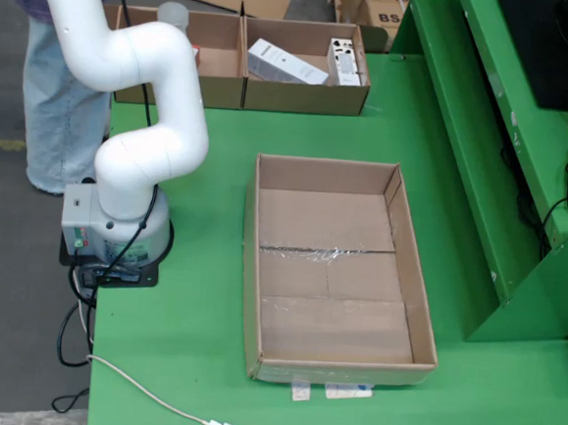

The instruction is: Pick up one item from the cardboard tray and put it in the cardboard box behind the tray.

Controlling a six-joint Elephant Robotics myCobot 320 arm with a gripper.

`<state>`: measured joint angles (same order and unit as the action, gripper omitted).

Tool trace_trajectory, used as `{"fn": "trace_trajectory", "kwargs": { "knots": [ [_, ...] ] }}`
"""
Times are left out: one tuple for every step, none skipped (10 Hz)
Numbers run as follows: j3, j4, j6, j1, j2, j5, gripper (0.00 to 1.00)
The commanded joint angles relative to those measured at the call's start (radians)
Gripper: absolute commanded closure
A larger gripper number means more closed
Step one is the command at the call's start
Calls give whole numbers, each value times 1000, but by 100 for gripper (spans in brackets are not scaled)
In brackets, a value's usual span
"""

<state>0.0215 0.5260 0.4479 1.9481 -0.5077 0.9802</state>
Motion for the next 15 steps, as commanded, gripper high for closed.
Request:
{"fn": "trace_trajectory", "kwargs": {
  "knots": [
    [-21,142,-32,-80,174,13,0],
    [-21,207,-21,-106,223,43,0],
    [-21,262,-14,-129,265,65,0],
    [-21,319,-8,-155,309,93,0],
    [-21,392,-18,-206,373,128,0],
    [-21,448,-13,-249,420,150,0],
    [-21,508,-7,-300,466,173,0],
    [-21,508,-7,-300,466,173,0],
    [-21,560,12,-374,523,188,0],
    [-21,575,28,-424,564,199,0],
    [-21,584,68,-491,616,226,0],
    [-21,612,91,-554,653,269,0],
    [-21,636,74,-643,679,314,0],
    [-21,640,36,-749,690,344,0],
    [-21,634,-9,-854,692,356,0]
  ]
}}
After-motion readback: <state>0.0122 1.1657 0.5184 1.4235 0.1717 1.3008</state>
